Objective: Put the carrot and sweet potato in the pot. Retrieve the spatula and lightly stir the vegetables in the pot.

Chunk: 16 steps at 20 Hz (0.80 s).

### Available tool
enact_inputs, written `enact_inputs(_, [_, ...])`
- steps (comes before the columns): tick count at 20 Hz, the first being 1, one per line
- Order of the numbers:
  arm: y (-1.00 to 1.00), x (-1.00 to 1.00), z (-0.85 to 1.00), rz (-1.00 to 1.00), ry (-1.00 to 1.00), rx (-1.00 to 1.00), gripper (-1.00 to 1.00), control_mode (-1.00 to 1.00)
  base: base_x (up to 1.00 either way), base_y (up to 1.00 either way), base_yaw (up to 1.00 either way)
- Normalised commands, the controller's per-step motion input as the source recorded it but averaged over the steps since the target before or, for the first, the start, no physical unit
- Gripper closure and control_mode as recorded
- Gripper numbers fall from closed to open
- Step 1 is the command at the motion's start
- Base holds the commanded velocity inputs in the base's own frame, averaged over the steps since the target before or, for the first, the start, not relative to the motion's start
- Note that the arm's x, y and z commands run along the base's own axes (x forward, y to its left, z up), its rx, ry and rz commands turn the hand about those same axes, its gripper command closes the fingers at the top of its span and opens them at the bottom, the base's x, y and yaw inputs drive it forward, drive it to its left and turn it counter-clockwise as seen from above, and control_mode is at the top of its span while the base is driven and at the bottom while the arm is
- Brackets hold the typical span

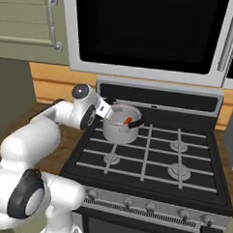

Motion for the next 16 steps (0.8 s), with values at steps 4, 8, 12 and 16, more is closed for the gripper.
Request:
enact_inputs(4, [1.0, -1.0, 0.86, 0.0, 0.03, 0.0, -1.0, -1.0, 0.0, 0.0, 0.0])
enact_inputs(8, [1.0, -0.89, 0.63, 0.07, 0.17, 0.0, -1.0, -1.0, 0.0, 0.0, 0.0])
enact_inputs(12, [1.0, -0.53, 0.11, 0.18, 0.3, 0.0, -1.0, -1.0, 0.0, 0.0, 0.0])
enact_inputs(16, [1.0, -0.03, -0.12, 0.26, 0.32, 0.03, -1.0, -1.0, 0.0, 0.0, 0.0])
